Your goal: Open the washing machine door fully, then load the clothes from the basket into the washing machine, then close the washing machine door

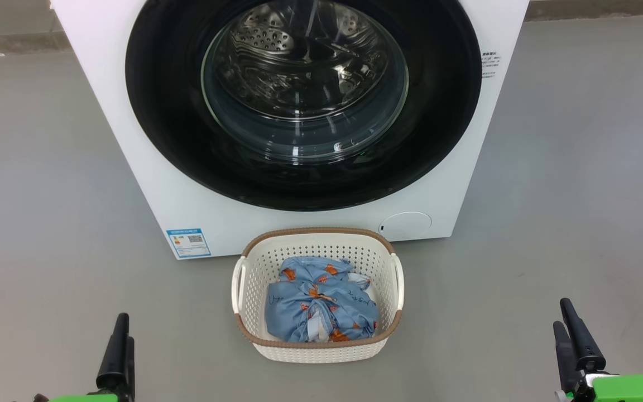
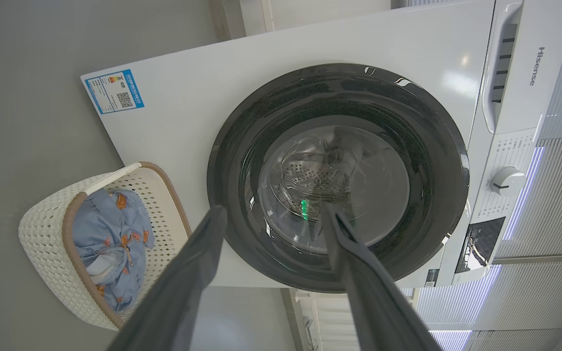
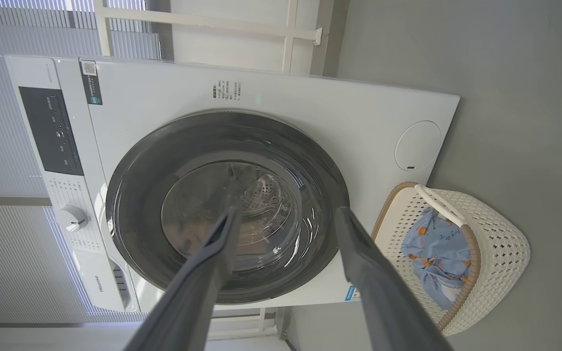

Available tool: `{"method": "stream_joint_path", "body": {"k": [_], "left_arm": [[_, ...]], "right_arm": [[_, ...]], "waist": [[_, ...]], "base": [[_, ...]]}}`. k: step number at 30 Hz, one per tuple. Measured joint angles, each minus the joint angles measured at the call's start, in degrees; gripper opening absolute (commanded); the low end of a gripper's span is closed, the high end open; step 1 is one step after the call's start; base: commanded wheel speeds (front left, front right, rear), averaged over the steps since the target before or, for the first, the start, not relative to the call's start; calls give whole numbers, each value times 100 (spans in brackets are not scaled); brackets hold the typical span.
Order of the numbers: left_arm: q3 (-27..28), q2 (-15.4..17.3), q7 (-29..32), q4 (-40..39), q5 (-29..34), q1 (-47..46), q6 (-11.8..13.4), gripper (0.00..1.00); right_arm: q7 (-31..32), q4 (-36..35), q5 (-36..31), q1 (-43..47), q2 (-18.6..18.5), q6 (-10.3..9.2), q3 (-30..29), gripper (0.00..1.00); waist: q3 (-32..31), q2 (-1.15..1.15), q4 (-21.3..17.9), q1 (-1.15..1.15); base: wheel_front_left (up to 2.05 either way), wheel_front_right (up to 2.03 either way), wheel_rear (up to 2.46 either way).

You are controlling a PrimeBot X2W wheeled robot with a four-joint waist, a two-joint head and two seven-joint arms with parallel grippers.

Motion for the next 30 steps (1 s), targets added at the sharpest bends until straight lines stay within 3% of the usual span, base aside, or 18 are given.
{"method": "stream_joint_path", "body": {"k": [12,30], "left_arm": [[-29,40,-196,24,1248,-28,0,100],[66,-21,-497,30,3439,-76,0,100]], "right_arm": [[-316,88,-699,-15,-254,-1,289,100],[-604,163,-2679,-115,-319,0,235,100]], "waist": [[-9,0,4,0],[-17,0,0,0]], "base": [[0,0,0],[0,0,0]]}}
